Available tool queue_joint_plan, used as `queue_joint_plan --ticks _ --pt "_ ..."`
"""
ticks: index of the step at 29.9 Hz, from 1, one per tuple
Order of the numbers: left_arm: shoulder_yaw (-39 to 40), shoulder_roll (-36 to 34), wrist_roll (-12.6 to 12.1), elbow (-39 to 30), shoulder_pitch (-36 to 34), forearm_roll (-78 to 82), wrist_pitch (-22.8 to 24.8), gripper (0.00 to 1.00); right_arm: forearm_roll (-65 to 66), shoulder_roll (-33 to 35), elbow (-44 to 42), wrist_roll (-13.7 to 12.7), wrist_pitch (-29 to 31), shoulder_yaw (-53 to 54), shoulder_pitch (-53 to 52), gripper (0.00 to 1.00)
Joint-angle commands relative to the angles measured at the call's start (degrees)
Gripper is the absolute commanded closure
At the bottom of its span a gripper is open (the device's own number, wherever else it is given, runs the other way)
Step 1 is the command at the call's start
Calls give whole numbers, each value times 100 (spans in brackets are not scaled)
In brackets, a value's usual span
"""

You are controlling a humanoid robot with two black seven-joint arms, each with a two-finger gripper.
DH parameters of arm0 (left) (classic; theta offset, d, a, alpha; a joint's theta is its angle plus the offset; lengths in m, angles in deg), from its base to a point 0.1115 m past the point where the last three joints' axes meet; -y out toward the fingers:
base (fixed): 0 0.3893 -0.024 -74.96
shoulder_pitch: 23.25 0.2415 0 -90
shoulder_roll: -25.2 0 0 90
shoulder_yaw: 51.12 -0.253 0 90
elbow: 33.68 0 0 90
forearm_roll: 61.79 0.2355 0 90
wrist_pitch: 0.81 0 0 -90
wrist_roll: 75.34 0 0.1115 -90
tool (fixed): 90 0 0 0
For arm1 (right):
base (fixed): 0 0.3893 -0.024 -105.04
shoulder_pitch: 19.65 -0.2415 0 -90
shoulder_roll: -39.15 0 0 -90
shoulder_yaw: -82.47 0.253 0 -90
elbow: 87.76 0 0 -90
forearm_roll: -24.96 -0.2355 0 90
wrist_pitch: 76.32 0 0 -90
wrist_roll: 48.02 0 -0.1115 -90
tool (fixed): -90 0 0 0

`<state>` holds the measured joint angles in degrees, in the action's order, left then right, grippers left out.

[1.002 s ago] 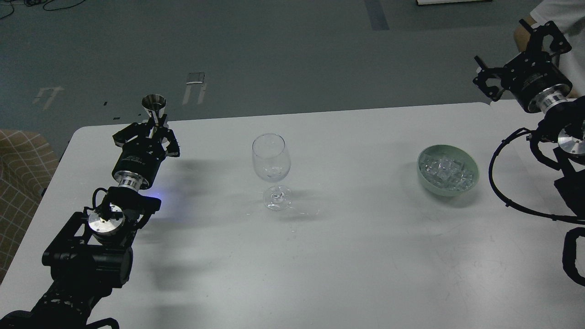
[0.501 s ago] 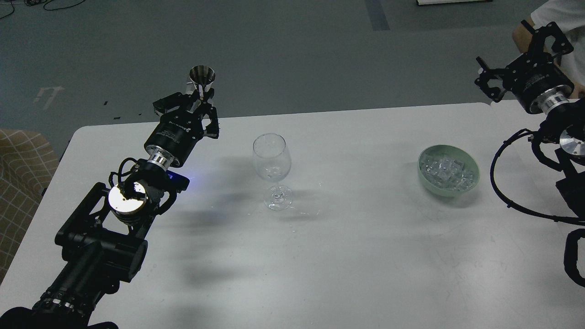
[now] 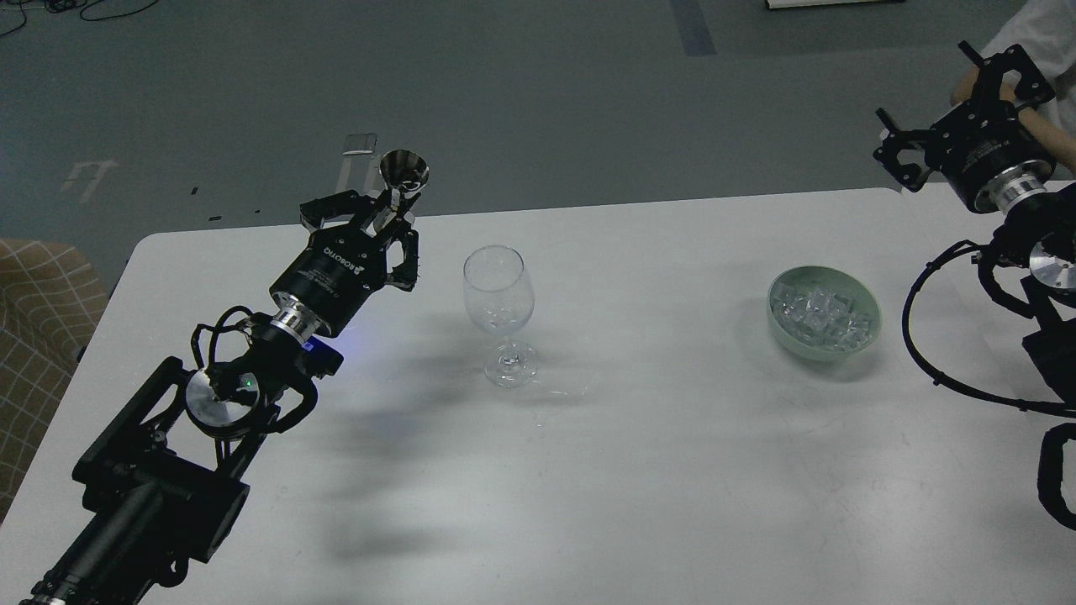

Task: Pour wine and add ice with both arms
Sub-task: 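Carry the jigger over the wine glass rim with the left gripper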

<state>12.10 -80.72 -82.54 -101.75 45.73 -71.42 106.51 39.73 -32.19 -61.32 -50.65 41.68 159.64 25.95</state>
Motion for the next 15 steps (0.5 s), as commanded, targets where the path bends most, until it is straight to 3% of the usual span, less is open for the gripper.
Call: queue_joint_plan --ticks 1,15 --pt "-20 10 -62 -48 19 189 0 94 -9 6 10 0 0 -1 10 0" --pt "-187 -140 -71 -259 54 735 79 94 -9 6 10 0 0 8 28 0"
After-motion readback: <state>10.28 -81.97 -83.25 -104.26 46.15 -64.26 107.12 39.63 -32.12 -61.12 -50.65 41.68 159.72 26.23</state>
